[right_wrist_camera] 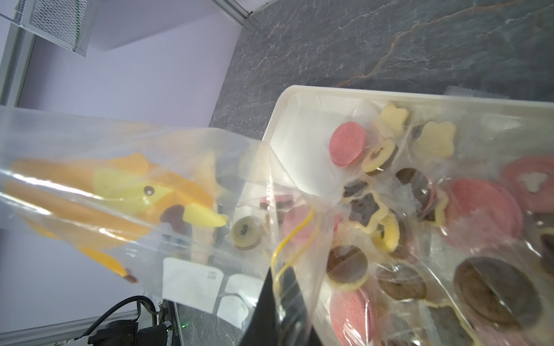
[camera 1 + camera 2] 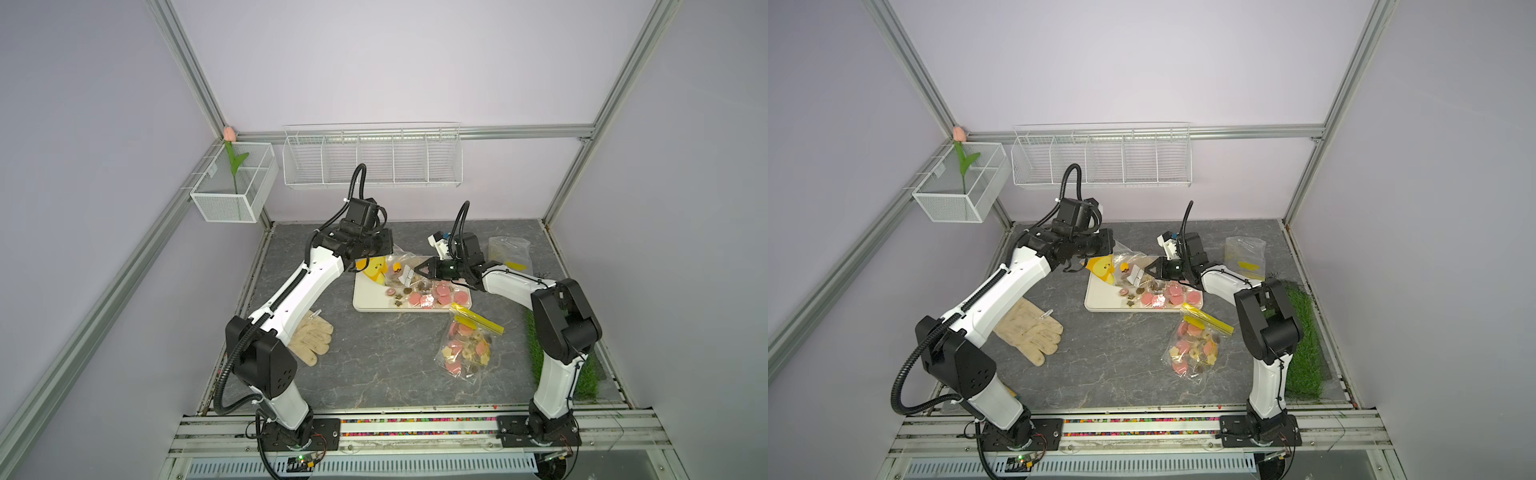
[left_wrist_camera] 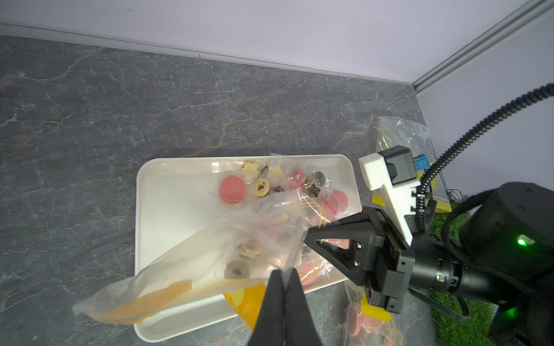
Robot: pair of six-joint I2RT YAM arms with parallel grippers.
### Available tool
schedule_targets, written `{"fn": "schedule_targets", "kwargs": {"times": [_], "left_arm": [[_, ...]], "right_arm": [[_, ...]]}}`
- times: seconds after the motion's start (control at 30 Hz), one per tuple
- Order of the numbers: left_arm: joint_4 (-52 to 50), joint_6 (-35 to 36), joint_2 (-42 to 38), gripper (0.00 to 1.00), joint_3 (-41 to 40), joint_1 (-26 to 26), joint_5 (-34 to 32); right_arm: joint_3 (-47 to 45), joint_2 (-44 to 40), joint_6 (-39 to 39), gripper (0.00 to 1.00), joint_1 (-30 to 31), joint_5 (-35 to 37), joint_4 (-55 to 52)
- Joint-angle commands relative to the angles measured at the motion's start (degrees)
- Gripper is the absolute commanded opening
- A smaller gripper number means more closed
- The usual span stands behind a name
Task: Pour cookies out of the ziploc bag
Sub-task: 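Pour the cookies out of the ziploc bag onto the tray.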
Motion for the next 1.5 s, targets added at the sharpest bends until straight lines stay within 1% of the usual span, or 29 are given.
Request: {"fn": "schedule_targets", "kwargs": {"times": [0.0, 0.2, 0.47, 0.8, 1.1, 1.2, 1.33, 1.47], "left_arm": [[1.6, -0.8, 0.0, 0.0, 3.9, -0.6, -0.7], [1.5, -1.1, 1.5, 0.0, 6.5, -1.8, -0.6], [0.7, -0.9, 3.9, 0.0, 10.0, -3.6, -1.0], [0.9, -1.2, 6.5, 0.0, 13.6, -4.7, -0.7], [-0.2, 0.3, 6.8, 0.0, 14.3, -4.8, -2.5], [-1.4, 1.6, 6.5, 0.0, 15.0, -4.8, -4.4], [-3.7, 3.2, 6.4, 0.0, 16.8, -4.8, -5.9], [-4.5, 4.1, 5.9, 0.0, 16.8, -4.8, -7.8]], "right_arm": [[-2.3, -2.2, -0.2, 0.07, -1.7, 1.4, -1.7], [-4.0, -4.5, -0.7, 0.07, -2.7, 0.9, -2.0], [-6.9, -7.0, 0.7, 0.07, -4.9, -0.2, -1.0], [-8.9, -8.2, 0.3, 0.07, -6.9, -0.9, -1.3], [-8.7, -6.3, 0.7, 0.07, -6.5, -3.7, 0.1], [-7.7, -5.1, 1.0, 0.07, -6.0, -6.5, 0.8], [-6.7, -4.0, 1.1, 0.07, -4.7, -6.7, 0.8], [-5.1, -2.1, 1.2, 0.07, -3.1, -7.5, 0.7]]}}
